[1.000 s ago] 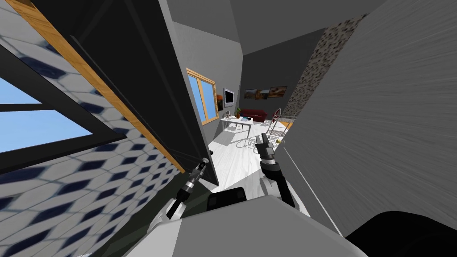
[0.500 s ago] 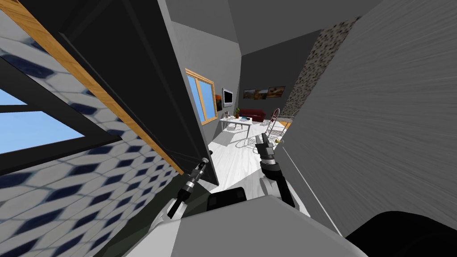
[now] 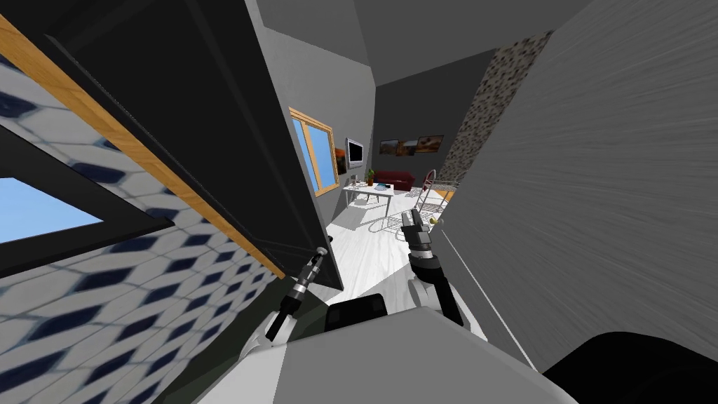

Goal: Push the door open

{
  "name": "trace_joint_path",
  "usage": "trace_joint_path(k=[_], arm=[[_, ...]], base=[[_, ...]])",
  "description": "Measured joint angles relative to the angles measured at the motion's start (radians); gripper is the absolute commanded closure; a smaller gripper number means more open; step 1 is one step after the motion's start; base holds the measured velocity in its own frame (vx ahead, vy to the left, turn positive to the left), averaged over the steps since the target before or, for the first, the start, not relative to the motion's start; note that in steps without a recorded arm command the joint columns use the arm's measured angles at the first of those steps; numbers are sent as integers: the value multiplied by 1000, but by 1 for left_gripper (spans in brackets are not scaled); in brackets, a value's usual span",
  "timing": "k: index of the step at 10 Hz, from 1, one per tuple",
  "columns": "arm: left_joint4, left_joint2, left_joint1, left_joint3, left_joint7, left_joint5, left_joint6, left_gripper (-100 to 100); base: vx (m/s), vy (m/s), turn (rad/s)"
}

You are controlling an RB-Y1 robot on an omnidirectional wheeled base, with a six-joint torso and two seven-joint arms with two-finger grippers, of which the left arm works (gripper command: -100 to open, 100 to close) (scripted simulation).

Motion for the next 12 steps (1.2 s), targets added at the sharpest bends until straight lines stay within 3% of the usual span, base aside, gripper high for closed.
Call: trace_joint_path(k=[3, 6, 8, 10, 11, 12], arm=[[24, -9, -14, 6, 55, 20, -13, 100], [-10, -13, 5, 10, 105, 39, 5, 100], [14, -19, -12, 14, 149, 55, -2, 100], [4, -25, -10, 20, 188, 70, 2, 100], [-38, -26, 10, 22, 217, 83, 21, 100], [-30, -31, 3, 24, 237, 90, 22, 100]], base=[[20, -1, -22], [24, 1, -44], [31, 1, -32], [34, 7, -53], [33, 5, -28], [31, 2, -51]])
